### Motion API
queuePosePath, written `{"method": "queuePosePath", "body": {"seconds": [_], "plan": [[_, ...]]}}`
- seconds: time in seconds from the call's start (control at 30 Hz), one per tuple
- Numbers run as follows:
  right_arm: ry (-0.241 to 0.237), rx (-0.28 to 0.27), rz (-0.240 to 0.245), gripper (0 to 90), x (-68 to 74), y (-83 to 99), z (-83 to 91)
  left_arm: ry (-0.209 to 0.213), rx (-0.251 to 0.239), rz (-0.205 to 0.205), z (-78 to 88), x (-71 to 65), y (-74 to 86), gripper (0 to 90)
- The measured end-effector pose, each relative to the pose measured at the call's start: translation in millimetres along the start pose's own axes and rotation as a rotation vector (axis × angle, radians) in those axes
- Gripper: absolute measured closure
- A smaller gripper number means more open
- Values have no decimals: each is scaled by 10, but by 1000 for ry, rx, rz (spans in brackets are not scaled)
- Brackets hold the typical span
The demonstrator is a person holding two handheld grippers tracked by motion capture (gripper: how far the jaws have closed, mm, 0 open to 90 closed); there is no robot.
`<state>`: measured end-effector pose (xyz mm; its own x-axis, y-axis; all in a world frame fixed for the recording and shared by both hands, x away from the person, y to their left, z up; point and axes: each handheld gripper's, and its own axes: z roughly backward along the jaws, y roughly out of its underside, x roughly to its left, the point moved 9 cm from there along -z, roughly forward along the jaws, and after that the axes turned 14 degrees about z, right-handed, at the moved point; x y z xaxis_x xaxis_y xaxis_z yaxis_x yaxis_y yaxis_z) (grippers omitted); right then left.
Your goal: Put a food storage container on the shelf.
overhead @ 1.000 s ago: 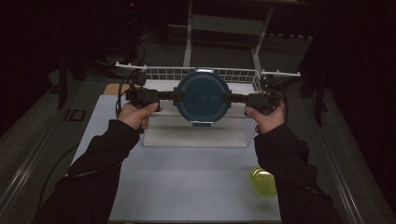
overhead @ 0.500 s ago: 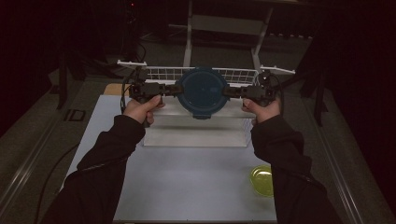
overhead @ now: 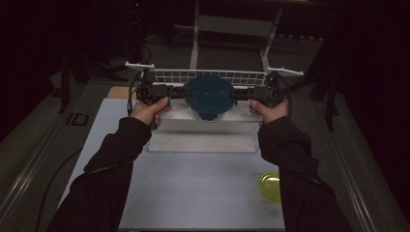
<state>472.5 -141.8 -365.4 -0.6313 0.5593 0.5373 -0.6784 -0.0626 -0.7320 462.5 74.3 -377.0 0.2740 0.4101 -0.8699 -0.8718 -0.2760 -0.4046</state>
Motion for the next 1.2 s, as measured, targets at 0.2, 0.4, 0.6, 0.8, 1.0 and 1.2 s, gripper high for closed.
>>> {"method": "queuePosePath", "body": {"seconds": [0.2,0.4,0.6,0.8,1.0,1.2], "plan": [[70,-6,72,492,14,-36,101,-55,-52,-79,117,-54,1,400],[139,-7,172,465,103,-27,210,-62,-75,-183,215,-105,76,359],[175,-23,238,479,229,29,318,-30,-107,-334,311,-207,207,266],[170,-26,316,493,439,186,393,-35,-86,-386,344,-212,379,120],[143,-3,375,519,620,407,358,-37,-91,-454,385,-184,565,34],[99,22,386,546,733,615,259,-47,-101,-498,451,-128,756,22]]}}
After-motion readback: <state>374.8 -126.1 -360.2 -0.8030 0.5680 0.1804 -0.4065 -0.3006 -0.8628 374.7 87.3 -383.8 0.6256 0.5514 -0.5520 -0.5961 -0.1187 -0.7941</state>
